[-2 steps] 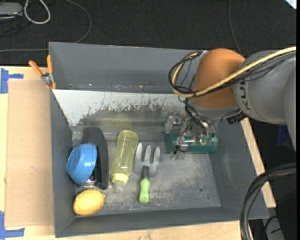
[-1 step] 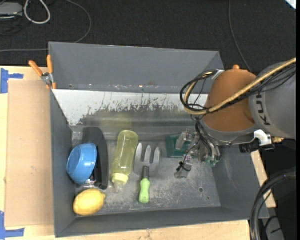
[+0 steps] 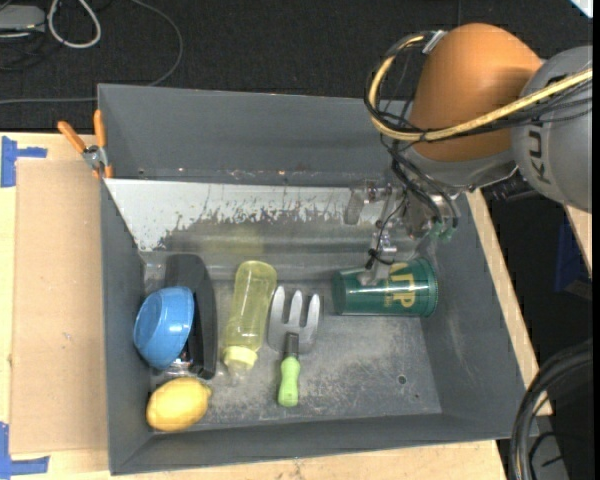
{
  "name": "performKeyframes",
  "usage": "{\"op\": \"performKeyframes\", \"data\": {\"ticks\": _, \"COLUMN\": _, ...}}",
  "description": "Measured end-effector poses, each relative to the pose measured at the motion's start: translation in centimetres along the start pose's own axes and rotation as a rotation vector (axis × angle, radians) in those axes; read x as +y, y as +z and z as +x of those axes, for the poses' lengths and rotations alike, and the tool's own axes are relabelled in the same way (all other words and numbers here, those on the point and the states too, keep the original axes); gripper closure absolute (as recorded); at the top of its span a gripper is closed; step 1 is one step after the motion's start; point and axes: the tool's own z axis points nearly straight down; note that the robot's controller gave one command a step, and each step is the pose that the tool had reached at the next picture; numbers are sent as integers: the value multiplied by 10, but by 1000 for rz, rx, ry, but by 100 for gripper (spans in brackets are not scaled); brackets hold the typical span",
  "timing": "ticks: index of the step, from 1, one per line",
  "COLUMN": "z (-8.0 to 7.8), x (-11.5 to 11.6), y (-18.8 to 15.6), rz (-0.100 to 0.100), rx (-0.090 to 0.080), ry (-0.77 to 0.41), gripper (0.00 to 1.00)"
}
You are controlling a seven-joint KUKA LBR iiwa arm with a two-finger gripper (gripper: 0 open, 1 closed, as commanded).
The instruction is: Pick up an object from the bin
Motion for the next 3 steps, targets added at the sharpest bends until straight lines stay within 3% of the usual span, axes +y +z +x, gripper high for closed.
{"op": "performKeyframes", "data": {"ticks": 1, "z": 2, "x": -7, "y": 22, "rz": -2, "rx": -11, "ry": 66, "gripper": 0}}
{"op": "performKeyframes", "data": {"ticks": 2, "z": 17, "x": 22, "y": 59, "rz": -2, "rx": -12, "ry": -138, "gripper": 100}}
{"op": "performKeyframes", "data": {"ticks": 3, "z": 17, "x": 22, "y": 59, "rz": -2, "rx": -12, "ry": -137, "gripper": 100}}
